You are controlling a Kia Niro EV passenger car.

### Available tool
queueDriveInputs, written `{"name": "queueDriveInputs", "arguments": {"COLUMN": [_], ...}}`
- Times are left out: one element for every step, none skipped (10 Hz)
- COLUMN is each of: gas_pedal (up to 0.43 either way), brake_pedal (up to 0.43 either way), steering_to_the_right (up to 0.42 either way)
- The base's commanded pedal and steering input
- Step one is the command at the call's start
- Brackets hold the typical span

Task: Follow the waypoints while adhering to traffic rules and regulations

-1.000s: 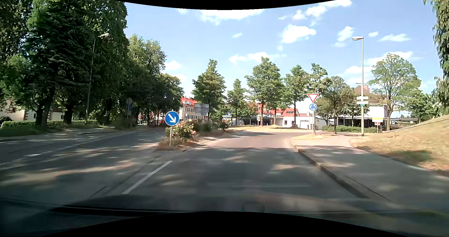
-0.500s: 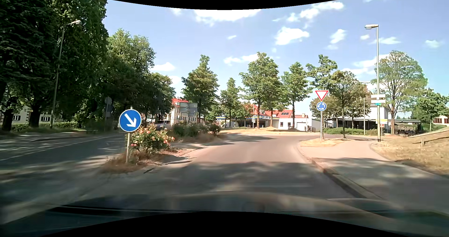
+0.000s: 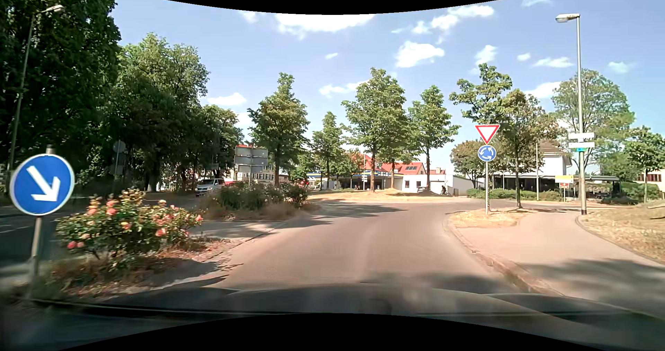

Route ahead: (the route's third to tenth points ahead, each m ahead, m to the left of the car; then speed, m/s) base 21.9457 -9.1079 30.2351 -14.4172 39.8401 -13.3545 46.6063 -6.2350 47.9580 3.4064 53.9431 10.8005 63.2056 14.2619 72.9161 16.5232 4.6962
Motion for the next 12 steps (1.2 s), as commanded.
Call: {"name": "queueDriveInputs", "arguments": {"gas_pedal": [0.000, 0.000, 0.000, 0.000, 0.000, 0.000, 0.000, 0.000, 0.000, 0.000, 0.000, 0.000], "brake_pedal": [0.134, 0.140, 0.140, 0.134, 0.134, 0.134, 0.122, 0.079, 0.018, 0.006, 0.006, 0.006], "steering_to_the_right": [0.076, 0.077, 0.078, 0.078, 0.078, 0.079, 0.079, 0.079, 0.079, 0.078, 0.077, 0.077]}}
